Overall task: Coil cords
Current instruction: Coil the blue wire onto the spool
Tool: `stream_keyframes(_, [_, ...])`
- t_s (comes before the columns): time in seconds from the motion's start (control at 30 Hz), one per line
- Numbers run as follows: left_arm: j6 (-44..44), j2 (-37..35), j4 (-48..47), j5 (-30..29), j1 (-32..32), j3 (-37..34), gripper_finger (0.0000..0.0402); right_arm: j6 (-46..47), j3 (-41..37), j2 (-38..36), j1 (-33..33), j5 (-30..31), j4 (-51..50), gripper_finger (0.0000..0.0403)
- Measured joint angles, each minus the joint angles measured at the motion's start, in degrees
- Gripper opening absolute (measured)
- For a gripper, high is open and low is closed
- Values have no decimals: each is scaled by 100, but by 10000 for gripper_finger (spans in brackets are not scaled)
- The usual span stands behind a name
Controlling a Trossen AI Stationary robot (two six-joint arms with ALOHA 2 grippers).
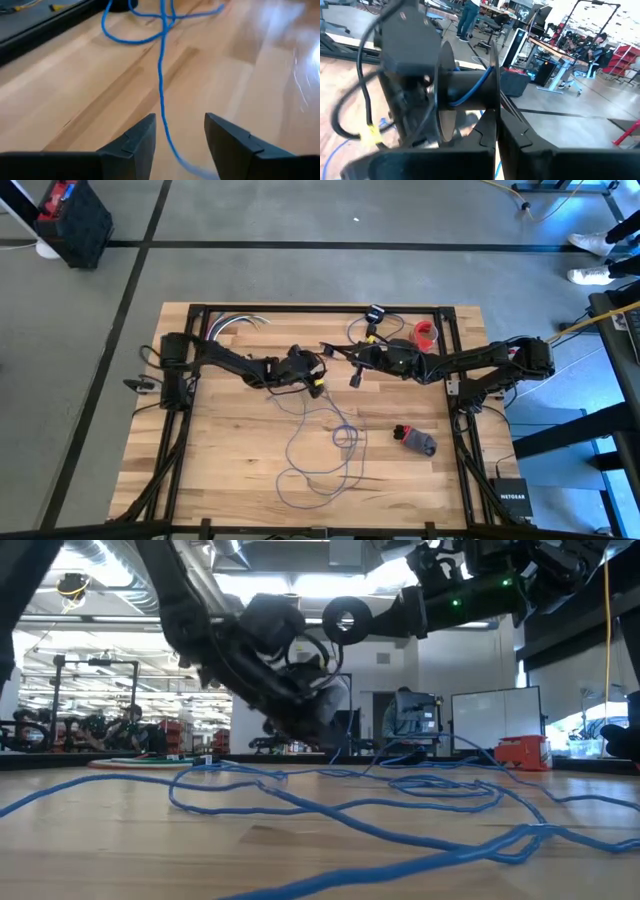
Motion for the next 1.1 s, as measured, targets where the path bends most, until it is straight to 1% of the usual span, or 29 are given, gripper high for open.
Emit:
stream_keyframes(0.07, [17, 138, 365, 167, 82, 1, 152, -14, 2, -2, 0, 65, 2, 3])
stream_keyframes(0.23, [207, 165, 311, 176, 249, 11, 140, -20, 4, -2, 0, 100, -19, 3])
stream_keyframes(0.57, [628, 166, 682, 232, 359, 11, 121, -20, 4, -2, 0, 98, 11, 3])
stream_keyframes(0.73, [774, 297, 865, 276, 369, 11, 87, -20, 4, -2, 0, 98, 29, 3])
stream_keyframes(0.8, [800, 310, 883, 363, 369, 11, 62, -21, 4, -2, 0, 98, 31, 3])
stream_keyframes(0.87, [801, 310, 898, 380, 361, 11, 25, -22, 4, -2, 0, 98, 42, 3])
stream_keyframes(0.9, [804, 310, 911, 380, 344, 11, 13, -22, 4, -2, 0, 99, 53, 3])
stream_keyframes(1.1, [677, 308, 920, 378, 43, 11, 3, 11, 7, -4, 0, 285, 179, 3])
